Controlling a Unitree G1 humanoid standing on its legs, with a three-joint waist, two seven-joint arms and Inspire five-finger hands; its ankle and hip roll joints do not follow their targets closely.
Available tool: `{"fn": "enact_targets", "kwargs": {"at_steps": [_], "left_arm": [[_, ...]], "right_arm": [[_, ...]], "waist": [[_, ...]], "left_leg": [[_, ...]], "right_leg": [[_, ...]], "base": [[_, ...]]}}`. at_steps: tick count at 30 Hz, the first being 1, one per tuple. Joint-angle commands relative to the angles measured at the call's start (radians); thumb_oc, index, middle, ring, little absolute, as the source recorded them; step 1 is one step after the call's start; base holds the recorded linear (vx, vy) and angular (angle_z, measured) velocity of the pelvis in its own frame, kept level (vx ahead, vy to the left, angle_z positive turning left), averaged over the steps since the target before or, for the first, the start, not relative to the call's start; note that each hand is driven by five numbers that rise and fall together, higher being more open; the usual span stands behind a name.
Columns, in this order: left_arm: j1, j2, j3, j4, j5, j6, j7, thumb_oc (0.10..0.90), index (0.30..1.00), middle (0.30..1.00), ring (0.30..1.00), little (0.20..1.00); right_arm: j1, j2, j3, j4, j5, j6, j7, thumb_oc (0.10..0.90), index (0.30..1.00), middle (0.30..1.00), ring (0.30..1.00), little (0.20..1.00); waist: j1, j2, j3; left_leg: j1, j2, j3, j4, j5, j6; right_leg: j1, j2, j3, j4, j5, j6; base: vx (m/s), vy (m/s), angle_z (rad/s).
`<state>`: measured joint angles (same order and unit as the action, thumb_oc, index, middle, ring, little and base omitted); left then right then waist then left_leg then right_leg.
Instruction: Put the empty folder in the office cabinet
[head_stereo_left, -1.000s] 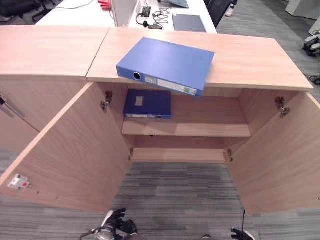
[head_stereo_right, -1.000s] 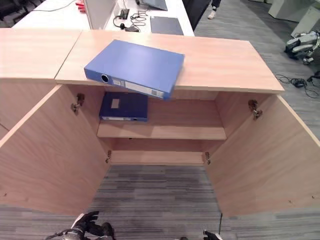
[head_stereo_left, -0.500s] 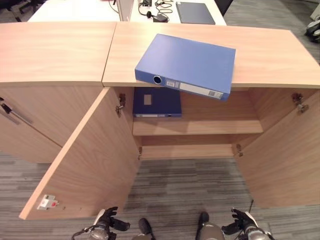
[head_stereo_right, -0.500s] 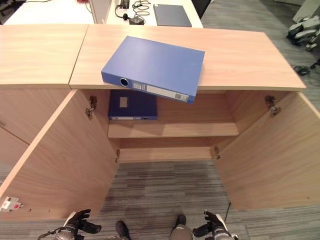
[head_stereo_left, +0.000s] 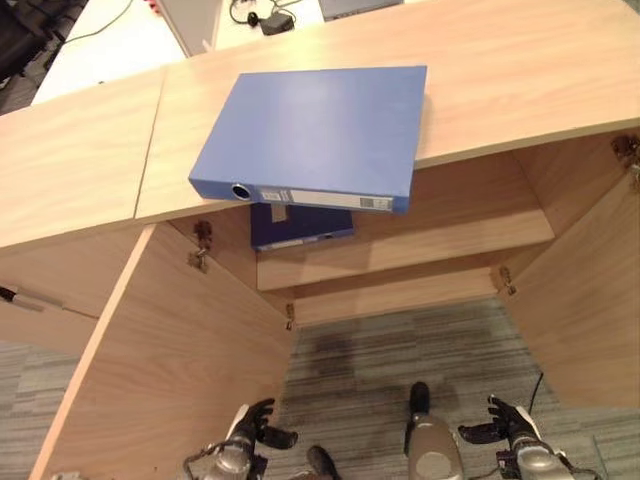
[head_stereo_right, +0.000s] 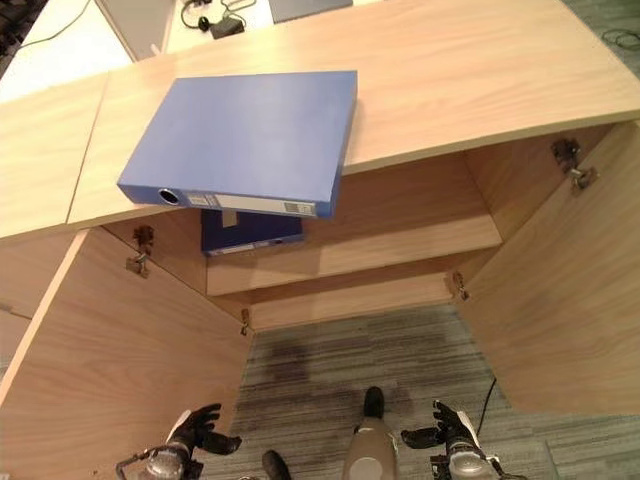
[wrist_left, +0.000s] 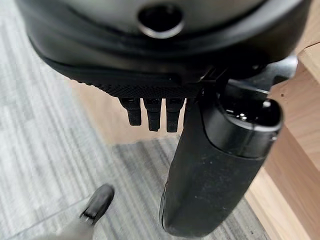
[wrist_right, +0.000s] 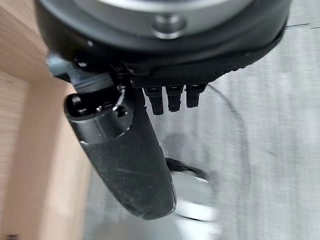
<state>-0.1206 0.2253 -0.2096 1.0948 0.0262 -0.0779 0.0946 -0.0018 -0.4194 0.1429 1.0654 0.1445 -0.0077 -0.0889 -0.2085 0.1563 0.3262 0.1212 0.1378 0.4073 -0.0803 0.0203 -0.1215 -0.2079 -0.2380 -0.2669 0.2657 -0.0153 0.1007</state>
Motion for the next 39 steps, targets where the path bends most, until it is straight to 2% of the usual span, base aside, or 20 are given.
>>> {"fn": "enact_targets", "kwargs": {"at_steps": [1, 2, 3, 4, 5, 6, 7, 9, 10, 11, 13, 14, 16, 17, 21, 22, 24, 26, 31, 39], "left_arm": [[0.017, 0.091, -0.016, 0.007, -0.002, -0.011, 0.02, 0.8, 0.9, 0.9, 0.9, 0.9], [0.021, 0.083, -0.024, 0.003, -0.004, -0.011, 0.016, 0.8, 0.9, 0.9, 0.9, 0.9], [0.021, 0.083, -0.023, 0.003, -0.004, -0.011, 0.016, 0.8, 0.9, 0.9, 0.9, 0.9], [0.021, 0.073, -0.042, 0.001, 0.007, -0.01, 0.007, 0.8, 0.9, 0.9, 0.9, 0.9], [0.021, 0.073, -0.042, 0.001, 0.007, -0.01, 0.007, 0.8, 0.9, 0.9, 0.9, 0.9], [0.029, 0.069, -0.049, -0.001, 0.011, -0.008, 0.001, 0.8, 0.9, 0.9, 0.9, 0.9], [0.029, 0.069, -0.048, -0.001, 0.011, -0.008, 0.001, 0.8, 0.9, 0.9, 0.9, 0.9], [0.045, 0.067, -0.046, -0.004, 0.004, -0.003, -0.003, 0.8, 0.9, 0.9, 0.9, 0.9], [0.046, 0.067, -0.046, -0.005, 0.004, -0.003, -0.003, 0.8, 0.9, 0.9, 0.9, 0.9], [0.056, 0.068, -0.052, -0.021, 0.006, -0.001, -0.009, 0.8, 0.9, 0.9, 0.9, 0.9], [0.058, 0.069, -0.054, -0.026, 0.009, 0.001, -0.011, 0.8, 0.9, 0.9, 0.9, 0.9], [0.056, 0.069, -0.058, -0.026, 0.015, 0.005, -0.007, 0.8, 0.9, 0.9, 0.9, 0.9], [0.054, 0.068, -0.059, -0.024, 0.016, 0.007, -0.007, 0.8, 0.9, 0.9, 0.9, 0.9], [0.057, 0.062, -0.061, -0.022, 0.02, 0.008, -0.008, 0.8, 0.9, 0.9, 0.9, 0.9], [0.073, 0.059, -0.069, -0.018, 0.031, 0.007, -0.012, 0.8, 0.9, 0.9, 0.9, 0.9], [0.078, 0.058, -0.076, -0.027, 0.038, 0.006, -0.015, 0.8, 0.9, 0.9, 0.9, 0.9], [0.082, 0.062, -0.071, -0.033, 0.043, 0.004, -0.015, 0.8, 0.9, 0.9, 0.9, 0.9], [0.086, 0.061, -0.068, -0.028, 0.051, 0.005, -0.015, 0.8, 0.9, 0.9, 0.9, 0.9], [0.078, 0.07, -0.072, -0.032, 0.069, 0.01, -0.018, 0.8, 0.9, 0.9, 0.9, 0.9], [0.057, 0.09, -0.073, -0.034, 0.071, 0.013, -0.015, 0.8, 0.9, 0.9, 0.9, 0.9]], "right_arm": [[-0.01, 0.02, -0.013, 0.013, 0.027, -0.015, 0.009, 0.8, 0.9, 0.9, 0.9, 0.9], [-0.008, 0.003, -0.009, 0.013, 0.013, -0.013, 0.012, 0.8, 0.9, 0.9, 0.9, 0.9], [-0.008, 0.003, -0.008, 0.013, 0.013, -0.013, 0.012, 0.8, 0.9, 0.9, 0.9, 0.9], [-0.016, -0.023, -0.005, 0.006, 0.004, -0.014, 0.01, 0.8, 0.9, 0.9, 0.9, 0.9], [-0.017, -0.023, -0.005, 0.006, 0.004, -0.014, 0.011, 0.8, 0.9, 0.9, 0.9, 0.9], [-0.021, -0.036, -0.004, 0.0, 0.001, -0.012, 0.012, 0.8, 0.9, 0.9, 0.9, 0.9], [-0.022, -0.036, -0.003, 0.0, 0.001, -0.012, 0.012, 0.8, 0.9, 0.9, 0.9, 0.9], [-0.028, -0.049, 0.003, -0.024, -0.001, -0.014, 0.014, 0.8, 0.9, 0.9, 0.9, 0.9], [-0.027, -0.049, 0.003, -0.024, -0.001, -0.013, 0.014, 0.8, 0.9, 0.9, 0.9, 0.9], [-0.025, -0.061, 0.014, -0.062, -0.007, -0.013, 0.019, 0.8, 0.9, 0.9, 0.9, 0.9], [-0.024, -0.065, 0.018, -0.082, -0.009, -0.013, 0.021, 0.8, 0.9, 0.9, 0.9, 0.9], [-0.029, -0.069, 0.026, -0.101, -0.01, -0.011, 0.022, 0.8, 0.9, 0.9, 0.9, 0.9], [-0.035, -0.067, 0.033, -0.102, -0.012, -0.008, 0.021, 0.8, 0.9, 0.9, 0.9, 0.9], [-0.049, -0.056, 0.053, -0.105, -0.022, -0.006, 0.022, 0.8, 0.9, 0.9, 0.9, 0.9], [-0.061, -0.042, 0.087, -0.111, -0.047, -0.007, 0.029, 0.8, 0.9, 0.9, 0.9, 0.9], [-0.071, -0.041, 0.106, -0.128, -0.066, -0.01, 0.03, 0.8, 0.9, 0.9, 0.9, 0.9], [-0.079, -0.036, 0.125, -0.135, -0.086, -0.008, 0.033, 0.8, 0.9, 0.9, 0.9, 0.9], [-0.077, -0.02, 0.144, -0.134, -0.099, -0.015, 0.037, 0.8, 0.9, 0.9, 0.9, 0.9], [-0.078, 0.002, 0.156, -0.135, -0.106, -0.015, 0.036, 0.8, 0.9, 0.9, 0.9, 0.9], [-0.086, 0.033, 0.154, -0.115, -0.098, -0.016, 0.033, 0.8, 0.9, 0.9, 0.9, 0.9]], "waist": [[0.014, -0.066, -0.031], [0.022, -0.059, -0.034], [0.018, -0.059, -0.037], [0.023, -0.055, -0.039], [0.021, -0.056, -0.041], [0.033, -0.057, -0.042], [0.03, -0.058, -0.044], [0.044, -0.078, -0.047], [0.043, -0.078, -0.046], [0.052, -0.101, -0.039], [0.056, -0.12, -0.038], [0.064, -0.15, -0.032], [0.07, -0.153, -0.028], [0.093, -0.153, -0.025], [0.138, -0.155, -0.036], [0.169, -0.148, -0.03], [0.189, -0.152, -0.03], [0.19, -0.15, -0.033], [0.186, -0.163, -0.054], [0.186, -0.171, -0.072]], "left_leg": [[0.089, -0.039, -0.056, 0.148, -0.097, -0.044], [0.067, -0.008, -0.073, 0.201, -0.042, -0.071], [0.061, -0.008, -0.077, 0.201, -0.037, -0.072], [0.033, 0.036, -0.085, 0.276, 0.045, -0.109], [0.029, 0.034, -0.087, 0.274, 0.049, -0.109], [0.011, 0.063, -0.102, 0.338, 0.113, -0.126], [0.007, 0.06, -0.104, 0.335, 0.118, -0.126], [-0.014, 0.081, -0.112, 0.437, 0.19, -0.135], [-0.014, 0.082, -0.113, 0.439, 0.189, -0.136], [-0.05, 0.1, -0.105, 0.571, 0.226, -0.14], [-0.078, 0.098, -0.1, 0.639, 0.226, -0.139], [-0.116, 0.098, -0.072, 0.718, 0.216, -0.135], [-0.135, 0.102, -0.06, 0.737, 0.201, -0.13], [-0.192, 0.09, -0.049, 0.71, 0.156, -0.113], [-0.257, 0.063, -0.032, 0.59, 0.112, -0.084], [-0.317, 0.06, -0.017, 0.477, 0.109, -0.076], [-0.322, 0.057, -0.011, 0.417, 0.127, -0.083], [-0.277, 0.025, -0.021, 0.367, 0.08, -0.061], [-0.218, -0.015, 0.021, 0.296, 0.028, -0.019], [-0.165, -0.044, 0.049, 0.216, 0.0, 0.018]], "right_leg": [[-0.036, -0.066, 0.089, -0.21, 0.15, 0.103], [-0.016, -0.053, 0.067, -0.203, 0.125, 0.081], [-0.019, -0.055, 0.063, -0.205, 0.127, 0.079], [0.028, -0.028, 0.035, -0.216, 0.088, 0.051], [0.026, -0.03, 0.033, -0.218, 0.091, 0.05], [0.066, -0.005, 0.022, -0.228, 0.054, 0.022], [0.063, -0.007, 0.02, -0.23, 0.057, 0.022], [0.121, 0.024, 0.014, -0.244, 0.009, -0.008], [0.122, 0.024, 0.013, -0.244, 0.009, -0.008], [0.167, 0.031, 0.021, -0.256, -0.02, -0.032], [0.181, 0.024, 0.025, -0.262, -0.028, -0.041], [0.213, 0.019, 0.029, -0.273, -0.042, -0.052], [0.231, 0.03, 0.029, -0.28, -0.049, -0.054], [0.265, 0.055, 0.032, -0.292, -0.065, -0.053], [0.304, 0.075, 0.045, -0.315, -0.072, -0.035], [0.343, 0.087, 0.038, -0.332, -0.08, -0.02], [0.357, 0.091, 0.048, -0.347, -0.084, -0.008], [0.375, 0.103, 0.056, -0.349, -0.089, 0.0], [0.382, 0.108, 0.066, -0.341, -0.091, -0.001], [0.367, 0.117, 0.064, -0.313, -0.101, 0.008]], "base": [[0.26, -0.432, 0.5], [0.19, -0.322, 0.69], [0.28, -0.444, 0.71], [0.15, -0.241, 0.52], [0.31, -0.391, 0.44], [0.14, -0.165, 0.25], [0.34, -0.376, 0.19], [0.26, -0.319, 0.0], [0.23, -0.337, 0.0], [0.21, -0.337, 0.0], [0.18, -0.31, 0.02], [0.16, -0.243, 0.05], [0.19, -0.195, 0.04], [0.16, -0.089, -0.13], [0.28, -0.04, -0.17], [0.23, 0.051, -0.35], [0.18, 0.036, -0.32], [0.09, 0.04, -0.48], [0.08, 0.032, -0.24], [0.03, 0.053, 0.06]]}}
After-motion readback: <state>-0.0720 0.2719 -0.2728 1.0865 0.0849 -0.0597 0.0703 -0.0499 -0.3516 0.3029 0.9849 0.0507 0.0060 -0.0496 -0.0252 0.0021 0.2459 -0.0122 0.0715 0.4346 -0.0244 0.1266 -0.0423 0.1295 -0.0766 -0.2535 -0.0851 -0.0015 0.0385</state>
